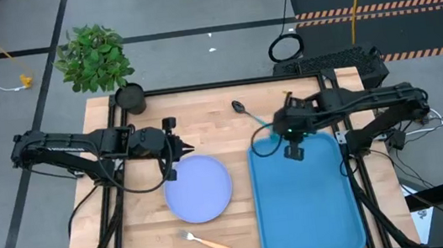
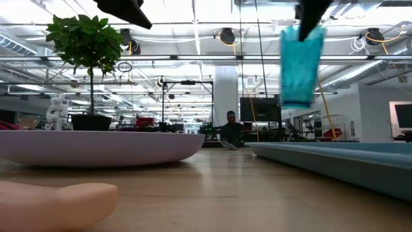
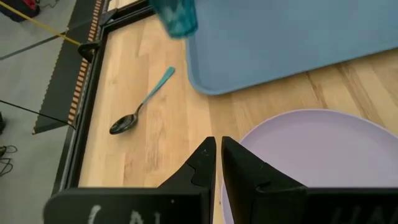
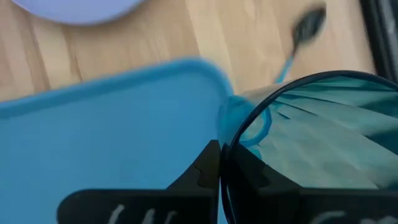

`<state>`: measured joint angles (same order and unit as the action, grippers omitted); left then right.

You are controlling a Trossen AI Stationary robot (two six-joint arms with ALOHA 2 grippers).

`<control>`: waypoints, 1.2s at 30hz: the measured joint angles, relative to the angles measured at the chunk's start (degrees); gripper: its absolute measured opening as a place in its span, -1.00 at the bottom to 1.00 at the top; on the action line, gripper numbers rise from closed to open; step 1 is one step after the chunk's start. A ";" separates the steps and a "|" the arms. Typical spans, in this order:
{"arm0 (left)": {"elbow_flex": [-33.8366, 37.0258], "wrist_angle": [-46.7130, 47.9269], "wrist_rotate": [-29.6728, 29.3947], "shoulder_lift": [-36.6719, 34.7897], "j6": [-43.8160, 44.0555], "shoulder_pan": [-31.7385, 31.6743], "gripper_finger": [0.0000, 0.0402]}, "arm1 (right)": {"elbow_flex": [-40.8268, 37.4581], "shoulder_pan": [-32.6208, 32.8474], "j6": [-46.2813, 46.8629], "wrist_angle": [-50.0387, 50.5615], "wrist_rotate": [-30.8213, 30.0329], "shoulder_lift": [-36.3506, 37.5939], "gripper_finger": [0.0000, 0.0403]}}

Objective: Pick and place plate/cup/fork/spoon on tray
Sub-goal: Put the blue cup on the top right corner of the blue tray

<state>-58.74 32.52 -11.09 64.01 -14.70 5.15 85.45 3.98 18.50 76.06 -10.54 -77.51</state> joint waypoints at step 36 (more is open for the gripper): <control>0.00 -2.81 0.00 0.15 0.12 0.01 -0.85 | -12.30 8.76 16.12 -12.10 -5.84 1.83 -0.98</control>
<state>-58.74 29.71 -11.09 64.16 -14.58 5.15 73.15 12.74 34.62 63.96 -16.38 -75.68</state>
